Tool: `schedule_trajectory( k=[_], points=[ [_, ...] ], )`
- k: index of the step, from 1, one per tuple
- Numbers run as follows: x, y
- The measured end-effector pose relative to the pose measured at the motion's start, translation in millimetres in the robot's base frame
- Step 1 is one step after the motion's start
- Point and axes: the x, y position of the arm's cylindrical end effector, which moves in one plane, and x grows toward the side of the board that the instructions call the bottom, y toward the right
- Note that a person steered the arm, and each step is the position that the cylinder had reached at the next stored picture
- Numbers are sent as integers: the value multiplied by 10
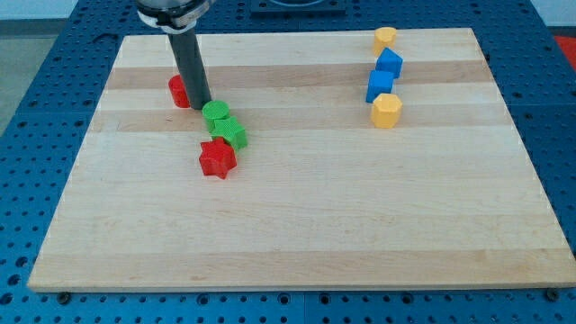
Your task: Push the red star to the center left
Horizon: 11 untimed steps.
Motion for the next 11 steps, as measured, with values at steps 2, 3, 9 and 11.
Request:
schedule_trajectory(
  k=[2,3,9,11],
  points=[
    [686,-178],
    [1215,-178],
    [1515,734],
    [1020,375]
  ],
)
